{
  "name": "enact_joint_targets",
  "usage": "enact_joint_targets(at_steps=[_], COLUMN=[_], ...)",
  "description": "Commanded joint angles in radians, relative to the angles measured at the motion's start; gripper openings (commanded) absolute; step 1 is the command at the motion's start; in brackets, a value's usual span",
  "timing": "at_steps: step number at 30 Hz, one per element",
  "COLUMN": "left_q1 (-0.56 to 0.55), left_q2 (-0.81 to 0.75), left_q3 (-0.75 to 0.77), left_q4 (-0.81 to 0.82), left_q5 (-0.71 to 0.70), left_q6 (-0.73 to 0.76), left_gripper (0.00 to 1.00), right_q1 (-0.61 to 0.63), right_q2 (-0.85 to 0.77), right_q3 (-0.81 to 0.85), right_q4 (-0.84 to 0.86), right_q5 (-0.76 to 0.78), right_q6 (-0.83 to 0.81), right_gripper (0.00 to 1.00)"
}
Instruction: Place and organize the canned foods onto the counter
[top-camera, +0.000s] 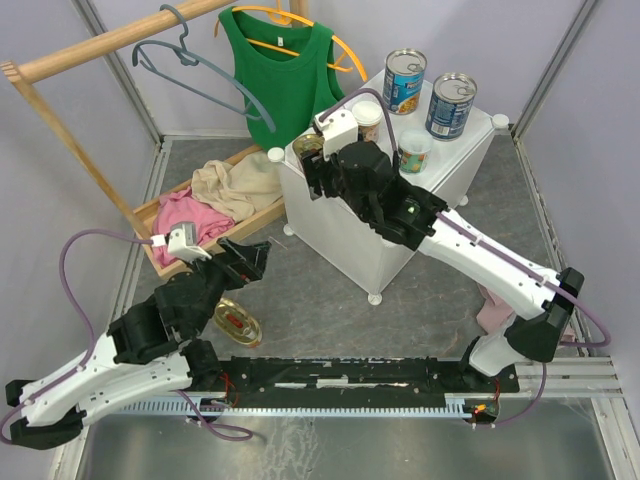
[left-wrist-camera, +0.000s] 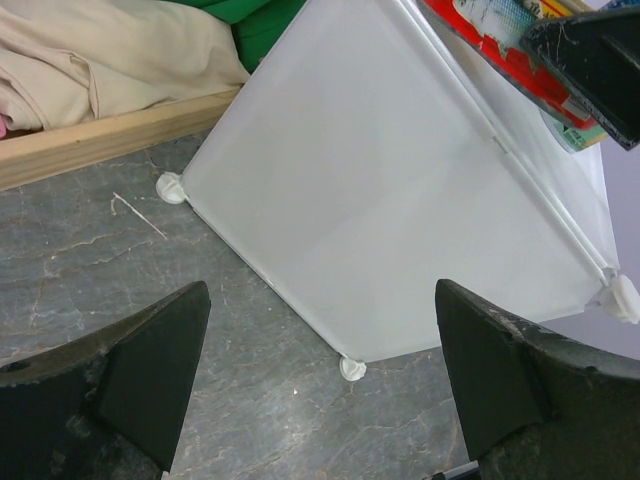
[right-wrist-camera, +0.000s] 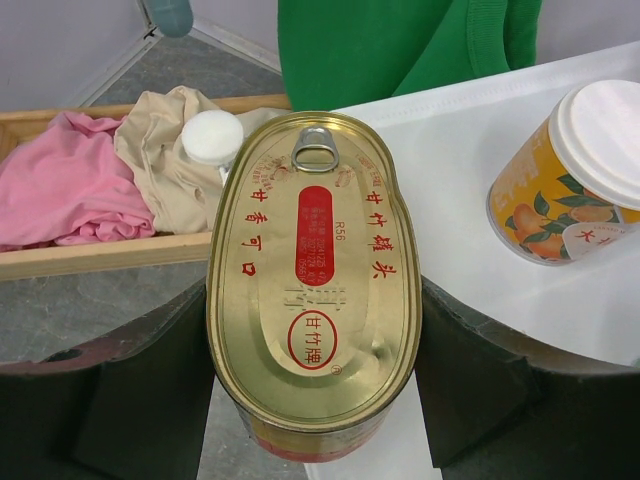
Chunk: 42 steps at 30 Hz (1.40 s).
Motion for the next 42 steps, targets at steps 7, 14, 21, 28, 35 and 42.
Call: enact_joint_targets(at_steps=[7,14,21,28,35,42], left_q1=[-0.001,-0.001,-0.001,-0.001,-0.002,-0.002], left_q2=[0.057,0.089,0.107,0.119,0.125,0.125], left_q3=[0.040,0.044,0.044,0.051,0.047,0.045], left_q4=[0.083,0.102,0.114,0.115,0.123,0.121], left_q5=[0.006,0.009,0.009,0.009,0.014,0.019], left_q6=[0.043,0.045,0.038,0.040,0.033,0.027], left_gripper=[1.00,1.00,1.00,1.00,1.00,1.00], right_q1=[-0.102,-0.164,-0.200,-0.218,-0.224,-0.229], right_q2=[0.005,0.020,0.041,0.049,0.020,-0.006], right_q3=[0.018,-0.017,-0.045,-0.069,-0.100,-0.119], right_q4=[0.150,0.172,0.193,0.205,0.197,0.169], right_q5=[-0.138,-0.231,-0.306,-0.375,-0.409,-0.445], right_q6=[0.025,0.040,0.035,0.020,-0.011,-0.051], right_gripper=[0.01,0.01,0.01,0.01,0.01,0.01])
